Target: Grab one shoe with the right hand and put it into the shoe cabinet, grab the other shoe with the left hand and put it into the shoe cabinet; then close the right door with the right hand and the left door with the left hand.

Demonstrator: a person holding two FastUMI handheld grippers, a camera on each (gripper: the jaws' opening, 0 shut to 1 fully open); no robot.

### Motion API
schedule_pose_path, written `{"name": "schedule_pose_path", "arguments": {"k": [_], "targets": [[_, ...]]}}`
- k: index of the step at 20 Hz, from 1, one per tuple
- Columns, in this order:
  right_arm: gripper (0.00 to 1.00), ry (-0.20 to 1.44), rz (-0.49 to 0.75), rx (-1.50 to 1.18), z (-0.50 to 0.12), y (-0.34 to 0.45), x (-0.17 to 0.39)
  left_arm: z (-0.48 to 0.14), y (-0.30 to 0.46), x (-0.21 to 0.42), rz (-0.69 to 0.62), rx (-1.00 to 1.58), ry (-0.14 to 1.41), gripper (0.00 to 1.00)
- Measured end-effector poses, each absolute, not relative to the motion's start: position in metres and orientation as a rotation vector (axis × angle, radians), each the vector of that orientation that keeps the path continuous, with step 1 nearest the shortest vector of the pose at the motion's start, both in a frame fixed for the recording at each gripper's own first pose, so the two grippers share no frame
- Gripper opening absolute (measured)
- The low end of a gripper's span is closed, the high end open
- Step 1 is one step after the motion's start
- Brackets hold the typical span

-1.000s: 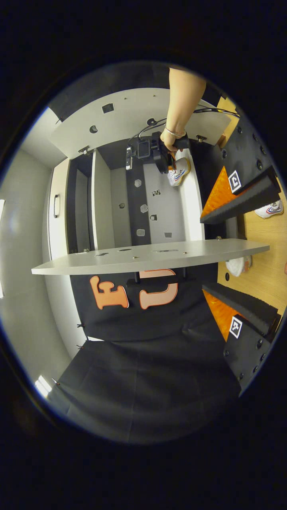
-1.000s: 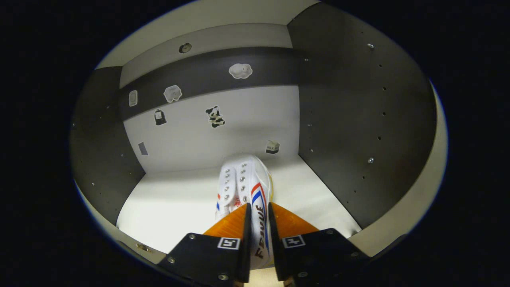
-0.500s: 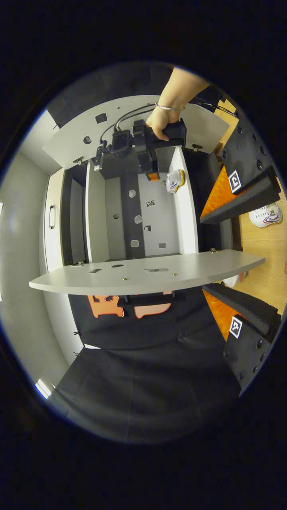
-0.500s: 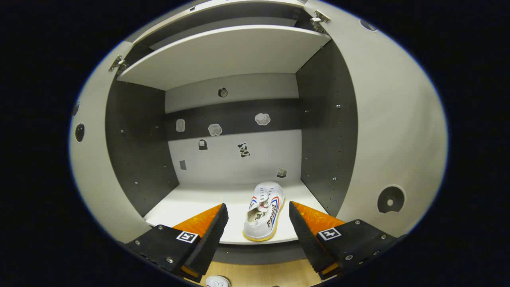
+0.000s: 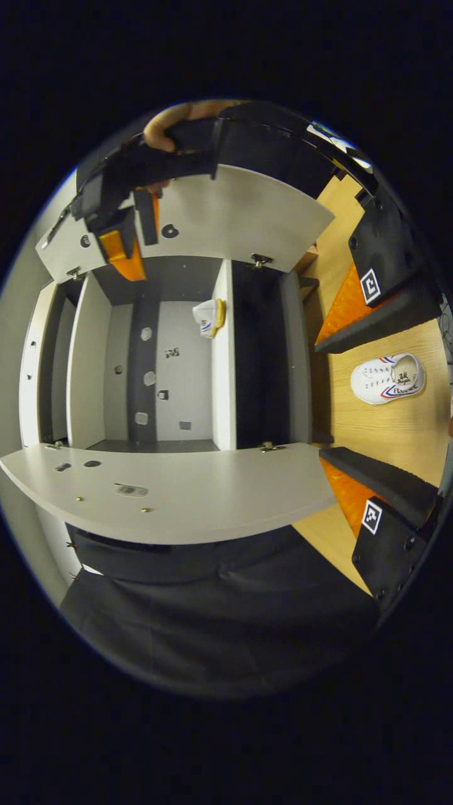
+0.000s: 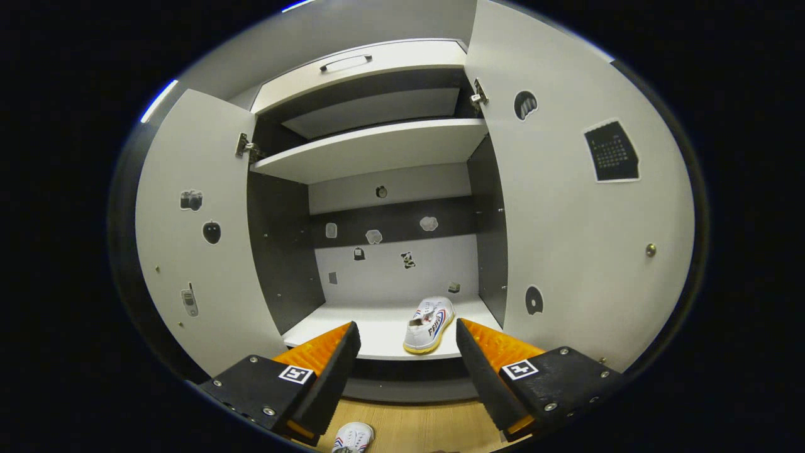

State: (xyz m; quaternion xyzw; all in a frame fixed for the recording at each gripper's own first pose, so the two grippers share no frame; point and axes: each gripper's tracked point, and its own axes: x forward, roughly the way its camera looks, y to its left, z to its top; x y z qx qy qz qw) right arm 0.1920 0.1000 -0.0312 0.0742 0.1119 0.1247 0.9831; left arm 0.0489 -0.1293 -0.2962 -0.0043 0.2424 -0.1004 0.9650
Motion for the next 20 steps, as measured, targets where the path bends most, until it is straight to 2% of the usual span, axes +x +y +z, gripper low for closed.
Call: {"name": "schedule_pose_path", "arguments": {"k": [5, 11, 20], "targets": [[0.93, 0.194, 0.241, 0.156, -0.013, 0.076, 0.166, -0.393, -0.128, 0.037, -0.219, 0.058, 0.667, 0.97], [0.93, 0.146, 0.19, 0.113, 0.003, 0.046, 0.149, -0.467, -0.124, 0.021, -0.225, 0.091, 0.832, 0.97], [0.93, 0.155, 0.167, 0.098, -0.005, 0.027, 0.138, -0.521, -0.129, 0.014, -0.275, 0.032, 1.005, 0.97]]}}
